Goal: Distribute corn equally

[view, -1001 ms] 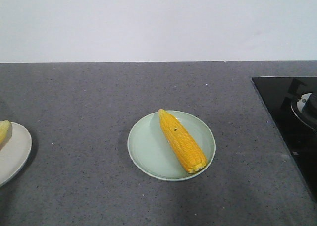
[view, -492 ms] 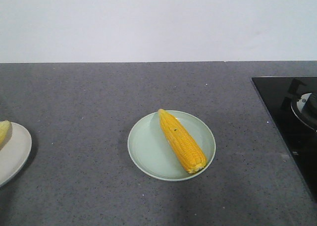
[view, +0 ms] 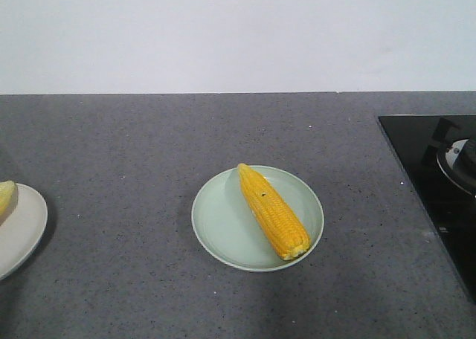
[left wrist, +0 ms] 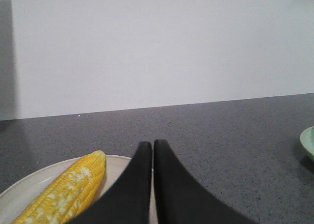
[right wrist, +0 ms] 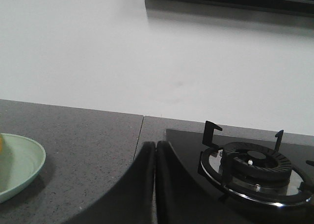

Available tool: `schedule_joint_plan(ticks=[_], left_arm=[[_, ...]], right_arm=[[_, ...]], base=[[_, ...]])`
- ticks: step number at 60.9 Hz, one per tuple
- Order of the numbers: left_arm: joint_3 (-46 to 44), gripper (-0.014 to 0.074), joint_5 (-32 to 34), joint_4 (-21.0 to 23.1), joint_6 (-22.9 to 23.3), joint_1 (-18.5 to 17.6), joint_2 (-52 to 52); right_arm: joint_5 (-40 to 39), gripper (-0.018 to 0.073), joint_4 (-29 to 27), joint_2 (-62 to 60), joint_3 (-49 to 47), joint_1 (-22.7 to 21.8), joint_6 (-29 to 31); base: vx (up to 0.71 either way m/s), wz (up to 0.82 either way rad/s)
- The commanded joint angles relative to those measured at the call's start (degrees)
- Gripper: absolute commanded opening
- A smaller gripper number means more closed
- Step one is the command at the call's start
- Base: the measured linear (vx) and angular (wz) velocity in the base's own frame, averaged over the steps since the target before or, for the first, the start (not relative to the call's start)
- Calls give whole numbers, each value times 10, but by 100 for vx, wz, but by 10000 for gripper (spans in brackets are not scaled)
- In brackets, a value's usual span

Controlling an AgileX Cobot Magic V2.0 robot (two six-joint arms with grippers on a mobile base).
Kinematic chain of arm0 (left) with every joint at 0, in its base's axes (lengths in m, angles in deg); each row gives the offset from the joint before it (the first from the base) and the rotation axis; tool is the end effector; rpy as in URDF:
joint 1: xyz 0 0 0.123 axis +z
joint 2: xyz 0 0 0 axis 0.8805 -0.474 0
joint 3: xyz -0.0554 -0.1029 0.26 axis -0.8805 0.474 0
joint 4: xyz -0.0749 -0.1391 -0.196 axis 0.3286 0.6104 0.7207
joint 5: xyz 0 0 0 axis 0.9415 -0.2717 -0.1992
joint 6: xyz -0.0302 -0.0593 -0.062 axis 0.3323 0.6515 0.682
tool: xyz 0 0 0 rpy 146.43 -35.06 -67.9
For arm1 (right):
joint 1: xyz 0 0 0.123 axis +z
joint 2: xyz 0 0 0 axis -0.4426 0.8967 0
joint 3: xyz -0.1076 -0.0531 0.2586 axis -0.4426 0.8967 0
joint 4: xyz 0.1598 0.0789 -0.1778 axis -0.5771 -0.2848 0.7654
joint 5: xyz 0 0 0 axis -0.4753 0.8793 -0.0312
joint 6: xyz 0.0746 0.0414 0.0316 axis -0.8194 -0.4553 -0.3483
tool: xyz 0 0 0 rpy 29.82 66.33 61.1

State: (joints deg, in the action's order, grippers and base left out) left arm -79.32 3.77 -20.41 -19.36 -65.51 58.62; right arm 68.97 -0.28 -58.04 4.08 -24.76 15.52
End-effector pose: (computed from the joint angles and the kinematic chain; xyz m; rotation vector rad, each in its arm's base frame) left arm 0.0563 -0.0038 0.2055 0.0583 1.4899 -0.0451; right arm 0.0563 0.0016 0.2061 -0.0694 1.4747 -0.0318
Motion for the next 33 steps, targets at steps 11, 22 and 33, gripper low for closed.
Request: schedule_joint_plan(ticks=[11,22,33], left_arm=[[2,-7,42,1,3,-2,10],[2,-7,42,1,3,-2,10],[2,-7,42,1,3,-2,10]], right_arm=[[-46,-4,4,-3,4,-3,4],[-46,-4,4,-3,4,-3,4],[-46,-4,4,-3,4,-3,4]], base=[[0,0],[0,0],[0,0]])
